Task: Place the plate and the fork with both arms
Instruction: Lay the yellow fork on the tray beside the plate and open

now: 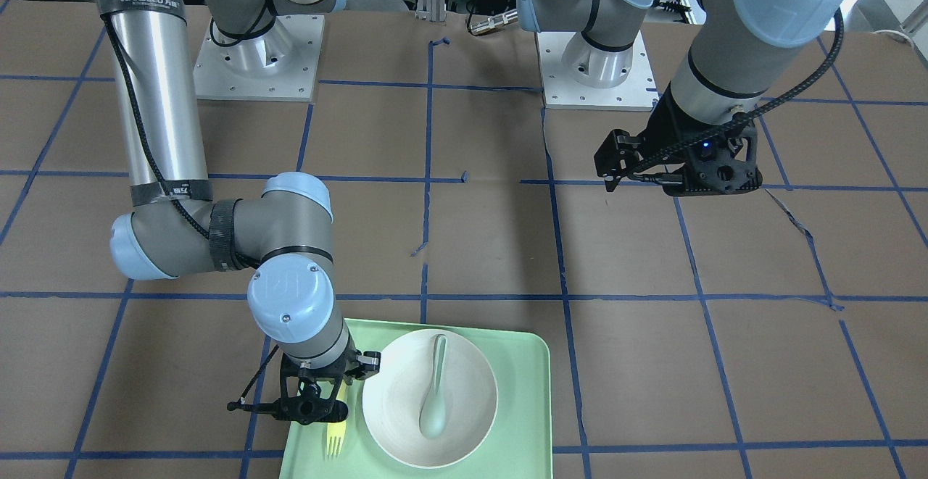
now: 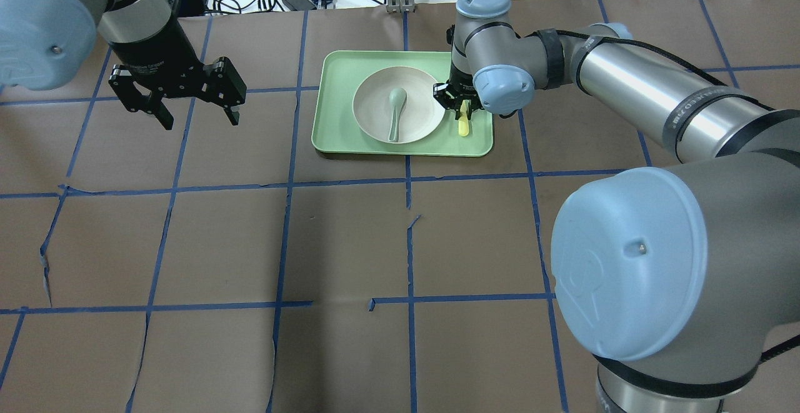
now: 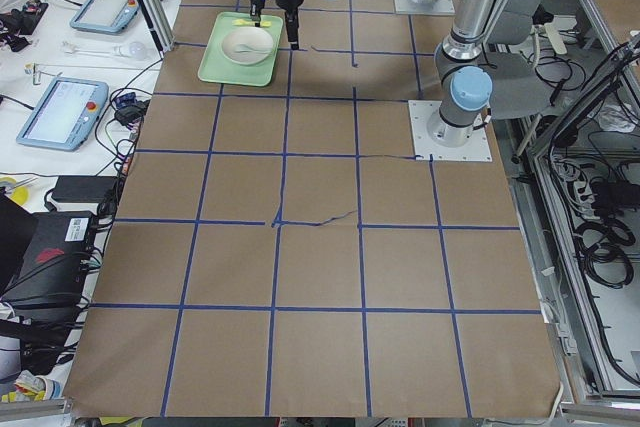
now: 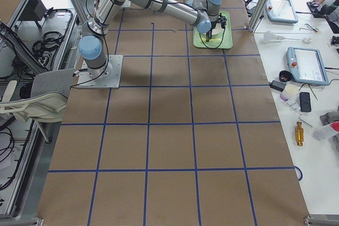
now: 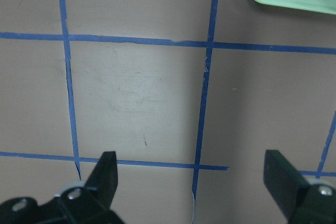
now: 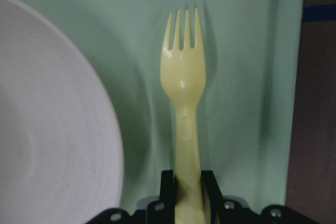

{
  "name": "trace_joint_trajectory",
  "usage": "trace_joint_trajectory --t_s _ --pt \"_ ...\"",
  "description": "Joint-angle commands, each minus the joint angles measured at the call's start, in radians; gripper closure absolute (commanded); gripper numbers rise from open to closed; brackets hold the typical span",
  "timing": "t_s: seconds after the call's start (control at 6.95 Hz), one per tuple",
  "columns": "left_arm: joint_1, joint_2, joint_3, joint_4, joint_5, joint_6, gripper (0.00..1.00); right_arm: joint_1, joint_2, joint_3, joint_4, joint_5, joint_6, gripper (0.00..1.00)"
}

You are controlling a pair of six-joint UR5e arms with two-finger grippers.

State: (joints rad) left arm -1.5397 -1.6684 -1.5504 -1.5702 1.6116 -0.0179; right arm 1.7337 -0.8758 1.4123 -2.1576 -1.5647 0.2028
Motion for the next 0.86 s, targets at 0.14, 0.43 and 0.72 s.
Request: trace_joint_trajectory --t_s 0.14,0.43,0.72 --pt "-0.049 0.004 -0.007 0.056 0.011 0.0 0.0 -0.003 -0.056 0.007 0.019 -0.029 0.009 0.0" --pt "-0.046 0.009 -0.007 0.056 0.013 0.004 0.0 -0.008 -0.205 0.007 0.172 -0.054 0.006 0.0" --pt "-0.045 0.016 -0.005 0.053 0.036 0.006 0.0 -0.013 -0.351 0.003 0.343 -0.046 0.004 0.0"
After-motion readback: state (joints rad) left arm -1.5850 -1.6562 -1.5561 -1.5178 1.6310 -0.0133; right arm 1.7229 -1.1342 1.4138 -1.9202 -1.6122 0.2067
